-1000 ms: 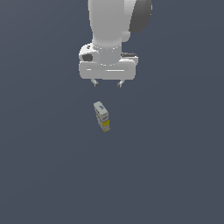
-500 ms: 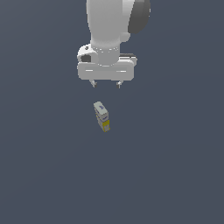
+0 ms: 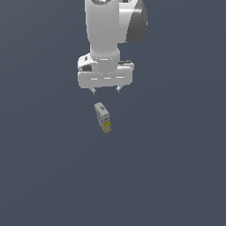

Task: Pick up the object and move it to a goal position.

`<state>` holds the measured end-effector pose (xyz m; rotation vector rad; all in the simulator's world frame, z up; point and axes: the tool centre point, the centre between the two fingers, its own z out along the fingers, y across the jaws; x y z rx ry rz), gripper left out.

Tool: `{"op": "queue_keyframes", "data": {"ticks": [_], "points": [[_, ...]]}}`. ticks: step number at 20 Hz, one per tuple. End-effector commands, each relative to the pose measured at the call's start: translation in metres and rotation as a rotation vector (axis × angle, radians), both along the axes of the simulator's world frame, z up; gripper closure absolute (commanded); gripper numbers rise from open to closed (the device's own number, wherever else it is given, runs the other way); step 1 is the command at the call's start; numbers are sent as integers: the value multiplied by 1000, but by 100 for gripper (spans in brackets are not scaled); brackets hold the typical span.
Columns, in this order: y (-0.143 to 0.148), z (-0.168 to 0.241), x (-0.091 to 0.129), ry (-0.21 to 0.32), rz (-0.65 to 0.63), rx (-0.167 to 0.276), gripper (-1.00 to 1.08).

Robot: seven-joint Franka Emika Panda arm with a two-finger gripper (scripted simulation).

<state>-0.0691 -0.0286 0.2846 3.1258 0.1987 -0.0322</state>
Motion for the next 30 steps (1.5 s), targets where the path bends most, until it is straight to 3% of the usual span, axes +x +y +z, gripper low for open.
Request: {"op": "queue_keyframes", "data": {"ticks": [1, 17, 30], "points": [[-3, -9, 1, -2, 49, 3, -92], [-21, -70, 1, -14, 368, 14, -92], [-25, -82, 0, -17, 434, 15, -92]]}}
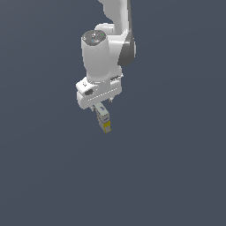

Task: Pick up the object and move it to a goal position.

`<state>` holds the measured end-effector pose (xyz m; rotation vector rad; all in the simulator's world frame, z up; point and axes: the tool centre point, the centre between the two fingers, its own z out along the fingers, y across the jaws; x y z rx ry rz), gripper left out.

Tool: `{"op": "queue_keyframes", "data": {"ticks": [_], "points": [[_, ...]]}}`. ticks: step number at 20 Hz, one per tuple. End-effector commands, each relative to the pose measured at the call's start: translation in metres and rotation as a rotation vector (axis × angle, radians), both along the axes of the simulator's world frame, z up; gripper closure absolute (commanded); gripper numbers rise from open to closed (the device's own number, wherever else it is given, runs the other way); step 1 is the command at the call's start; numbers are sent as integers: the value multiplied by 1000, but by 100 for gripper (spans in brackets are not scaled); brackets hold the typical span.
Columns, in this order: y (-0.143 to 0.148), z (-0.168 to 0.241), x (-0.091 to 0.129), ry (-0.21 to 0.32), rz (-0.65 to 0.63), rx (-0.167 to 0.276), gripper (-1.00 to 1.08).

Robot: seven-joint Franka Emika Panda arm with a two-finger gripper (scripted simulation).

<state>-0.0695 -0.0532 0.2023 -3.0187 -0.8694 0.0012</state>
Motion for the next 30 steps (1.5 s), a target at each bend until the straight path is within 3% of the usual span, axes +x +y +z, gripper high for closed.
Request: {"op": "queue_keyframes", "data": {"ticks": [1, 17, 18, 30], "points": [[0, -1, 0, 0, 0, 0, -92], [0, -50, 0, -1, 4, 0, -92], [0, -50, 0, -1, 4, 0, 108], [-1, -50, 1, -1, 4, 0, 108]]}}
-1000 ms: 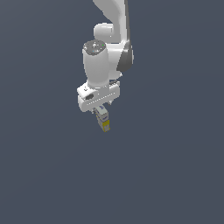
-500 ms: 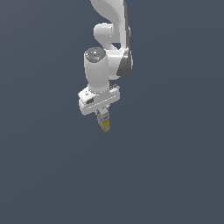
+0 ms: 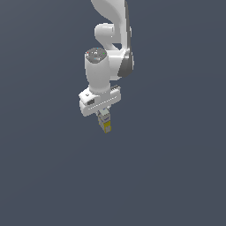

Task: Pick up the object and move it to a goal position.

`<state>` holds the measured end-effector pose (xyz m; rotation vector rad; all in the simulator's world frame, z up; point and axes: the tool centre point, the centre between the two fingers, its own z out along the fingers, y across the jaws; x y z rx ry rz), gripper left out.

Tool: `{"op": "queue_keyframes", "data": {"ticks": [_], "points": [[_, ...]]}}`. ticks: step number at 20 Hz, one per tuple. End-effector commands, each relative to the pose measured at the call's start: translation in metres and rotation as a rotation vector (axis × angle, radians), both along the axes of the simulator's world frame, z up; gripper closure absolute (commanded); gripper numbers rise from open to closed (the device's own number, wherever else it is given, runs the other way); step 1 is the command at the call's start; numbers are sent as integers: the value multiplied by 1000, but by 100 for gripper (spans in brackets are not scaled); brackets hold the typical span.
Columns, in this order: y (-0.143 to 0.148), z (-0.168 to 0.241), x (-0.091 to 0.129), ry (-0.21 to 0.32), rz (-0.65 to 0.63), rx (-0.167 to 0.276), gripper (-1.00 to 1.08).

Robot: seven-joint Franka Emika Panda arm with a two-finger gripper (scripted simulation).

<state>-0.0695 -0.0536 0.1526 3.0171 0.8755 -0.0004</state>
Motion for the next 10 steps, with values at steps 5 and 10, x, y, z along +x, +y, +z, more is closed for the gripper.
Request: {"op": "queue_keyframes", "data": {"ticks": [5, 10], "points": [[-3, 5, 9, 0, 0, 0, 108], [-10, 16, 25, 0, 0, 0, 108]]}}
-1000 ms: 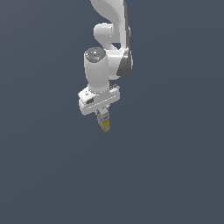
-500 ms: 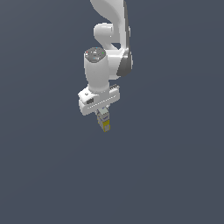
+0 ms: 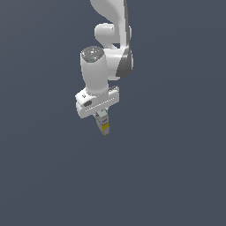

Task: Pick up the object and move it to a goal position.

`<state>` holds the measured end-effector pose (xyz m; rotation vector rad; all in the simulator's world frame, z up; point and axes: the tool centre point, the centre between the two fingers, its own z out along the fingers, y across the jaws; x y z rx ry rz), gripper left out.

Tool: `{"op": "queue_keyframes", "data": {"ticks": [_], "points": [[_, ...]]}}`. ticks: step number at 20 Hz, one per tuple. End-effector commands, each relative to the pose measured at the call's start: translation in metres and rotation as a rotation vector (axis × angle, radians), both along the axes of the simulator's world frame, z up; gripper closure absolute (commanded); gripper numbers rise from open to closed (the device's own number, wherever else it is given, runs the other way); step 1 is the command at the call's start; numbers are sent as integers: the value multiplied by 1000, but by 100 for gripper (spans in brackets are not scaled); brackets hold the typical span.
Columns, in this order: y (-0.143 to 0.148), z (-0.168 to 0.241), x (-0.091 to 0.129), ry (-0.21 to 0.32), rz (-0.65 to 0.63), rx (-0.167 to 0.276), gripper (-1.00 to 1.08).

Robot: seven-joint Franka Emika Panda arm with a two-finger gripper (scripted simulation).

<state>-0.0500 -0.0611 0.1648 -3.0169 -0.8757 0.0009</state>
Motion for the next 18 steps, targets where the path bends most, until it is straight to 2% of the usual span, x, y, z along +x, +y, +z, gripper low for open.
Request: {"op": "queue_keyframes", "data": {"ticks": [1, 10, 18], "points": [[-4, 6, 10, -1, 0, 0, 108], [-17, 28, 45, -1, 0, 0, 108], [-20, 34, 54, -1, 0, 0, 108]]}}
